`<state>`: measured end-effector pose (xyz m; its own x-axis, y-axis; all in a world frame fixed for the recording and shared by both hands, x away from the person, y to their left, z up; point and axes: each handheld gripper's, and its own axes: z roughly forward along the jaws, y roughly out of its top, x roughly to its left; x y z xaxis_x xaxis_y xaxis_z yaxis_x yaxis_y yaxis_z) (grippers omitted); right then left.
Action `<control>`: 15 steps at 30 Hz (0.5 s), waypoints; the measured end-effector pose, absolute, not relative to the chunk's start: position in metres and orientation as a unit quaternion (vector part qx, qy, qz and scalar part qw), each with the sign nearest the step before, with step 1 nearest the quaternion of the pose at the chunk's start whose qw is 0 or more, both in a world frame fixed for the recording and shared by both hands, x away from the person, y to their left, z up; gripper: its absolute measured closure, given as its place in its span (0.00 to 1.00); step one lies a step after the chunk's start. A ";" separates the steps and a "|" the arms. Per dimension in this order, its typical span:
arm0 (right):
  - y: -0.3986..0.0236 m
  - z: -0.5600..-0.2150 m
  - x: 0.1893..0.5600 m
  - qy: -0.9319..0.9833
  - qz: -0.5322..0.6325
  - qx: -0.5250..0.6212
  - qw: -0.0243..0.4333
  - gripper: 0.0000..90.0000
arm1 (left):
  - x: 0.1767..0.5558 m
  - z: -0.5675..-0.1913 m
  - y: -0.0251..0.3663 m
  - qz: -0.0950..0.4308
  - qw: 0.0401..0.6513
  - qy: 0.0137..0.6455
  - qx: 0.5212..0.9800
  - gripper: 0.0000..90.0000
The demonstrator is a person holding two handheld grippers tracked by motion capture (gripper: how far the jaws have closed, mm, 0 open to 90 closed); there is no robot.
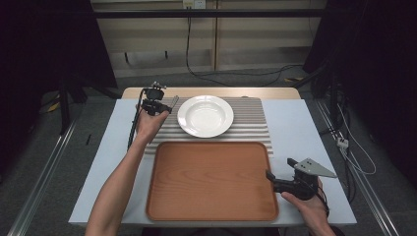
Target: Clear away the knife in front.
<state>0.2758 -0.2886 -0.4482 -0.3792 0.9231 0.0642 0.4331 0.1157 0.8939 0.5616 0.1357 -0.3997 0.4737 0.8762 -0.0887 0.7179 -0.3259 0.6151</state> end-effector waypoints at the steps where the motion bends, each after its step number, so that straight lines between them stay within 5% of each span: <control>1: -0.288 -0.448 0.276 0.697 0.453 0.486 0.271 0.10 | 0.559 -0.397 0.138 0.133 0.304 0.495 0.803 0.89; 15: -0.287 -0.448 0.276 0.698 0.452 0.486 0.268 0.10 | 0.540 -0.376 0.142 0.150 0.312 0.480 0.806 0.89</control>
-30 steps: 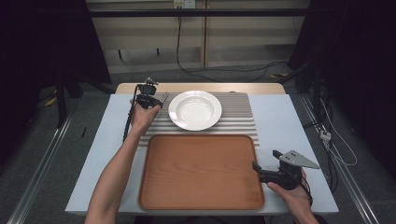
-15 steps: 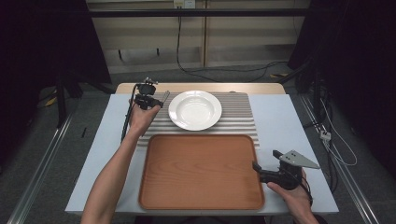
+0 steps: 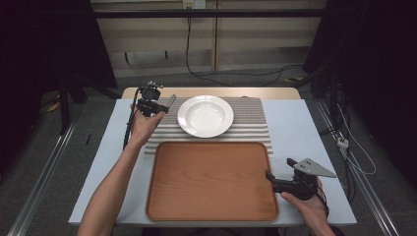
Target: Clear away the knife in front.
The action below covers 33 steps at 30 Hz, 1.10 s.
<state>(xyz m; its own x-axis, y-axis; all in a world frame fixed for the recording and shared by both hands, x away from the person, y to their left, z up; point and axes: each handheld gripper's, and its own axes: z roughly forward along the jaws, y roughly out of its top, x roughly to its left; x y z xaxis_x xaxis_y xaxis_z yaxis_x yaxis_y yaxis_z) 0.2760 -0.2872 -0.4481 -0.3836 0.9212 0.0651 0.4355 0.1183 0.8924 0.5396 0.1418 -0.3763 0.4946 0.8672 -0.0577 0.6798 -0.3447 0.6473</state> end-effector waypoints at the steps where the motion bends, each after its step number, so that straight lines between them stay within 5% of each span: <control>1: -0.287 -0.448 0.276 0.698 0.453 0.486 0.268 0.10 | 0.538 -0.375 0.142 0.151 0.311 0.477 0.808 0.89; 33: -0.285 -0.448 0.277 0.702 0.452 0.481 0.268 0.09 | 0.479 -0.355 0.137 0.153 0.338 0.422 0.828 0.89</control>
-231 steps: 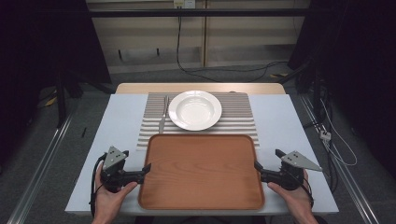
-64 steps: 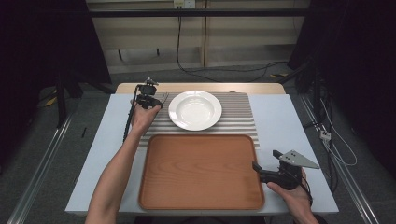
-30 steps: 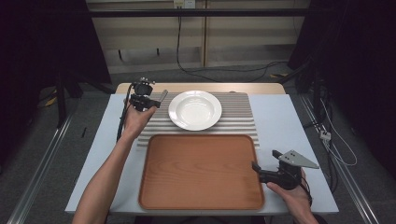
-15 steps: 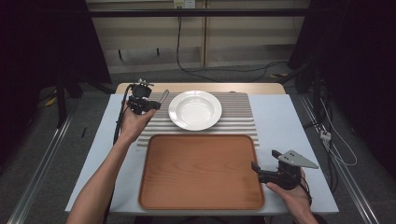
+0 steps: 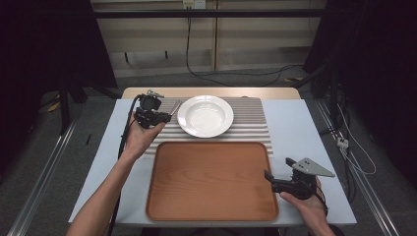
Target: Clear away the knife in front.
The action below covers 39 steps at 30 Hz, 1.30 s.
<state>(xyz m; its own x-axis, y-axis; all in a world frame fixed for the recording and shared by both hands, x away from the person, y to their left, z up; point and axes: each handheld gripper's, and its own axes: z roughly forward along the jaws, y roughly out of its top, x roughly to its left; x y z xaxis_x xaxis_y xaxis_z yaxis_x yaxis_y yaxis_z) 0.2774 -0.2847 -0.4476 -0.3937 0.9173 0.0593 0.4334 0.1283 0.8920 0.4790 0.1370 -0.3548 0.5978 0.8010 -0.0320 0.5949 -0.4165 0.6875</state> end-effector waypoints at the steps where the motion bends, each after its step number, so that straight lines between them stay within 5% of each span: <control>1: -0.285 -0.448 0.277 0.702 0.451 0.481 0.268 0.09 | 0.474 -0.355 0.135 0.153 0.340 0.420 0.827 0.89; 39: -0.283 -0.448 0.279 0.705 0.450 0.479 0.266 0.09 | 0.411 -0.385 0.120 0.114 0.327 0.392 0.852 0.89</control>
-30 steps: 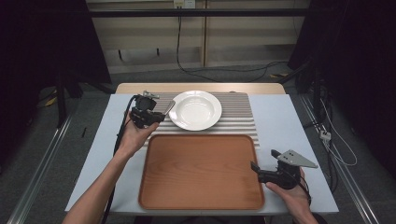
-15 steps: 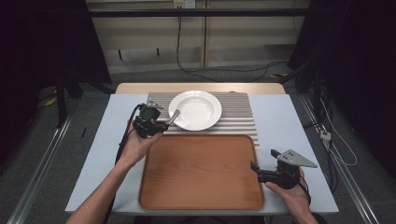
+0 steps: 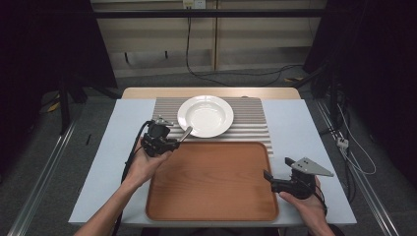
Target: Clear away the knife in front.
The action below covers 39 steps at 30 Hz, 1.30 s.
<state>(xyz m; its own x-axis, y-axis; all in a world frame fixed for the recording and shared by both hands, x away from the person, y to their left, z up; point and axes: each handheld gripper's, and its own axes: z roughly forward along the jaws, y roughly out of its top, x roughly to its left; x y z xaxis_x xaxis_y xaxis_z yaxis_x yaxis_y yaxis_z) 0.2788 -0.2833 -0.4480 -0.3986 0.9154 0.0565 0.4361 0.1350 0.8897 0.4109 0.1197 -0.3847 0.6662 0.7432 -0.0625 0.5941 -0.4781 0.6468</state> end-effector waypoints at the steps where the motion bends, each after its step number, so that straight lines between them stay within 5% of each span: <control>1: -0.283 -0.448 0.279 0.705 0.450 0.479 0.266 0.09 | 0.411 -0.385 0.120 0.114 0.327 0.392 0.852 0.89; 39: -0.283 -0.448 0.278 0.706 0.448 0.479 0.267 0.09 | 0.386 -0.436 0.098 0.070 0.277 0.388 0.876 0.89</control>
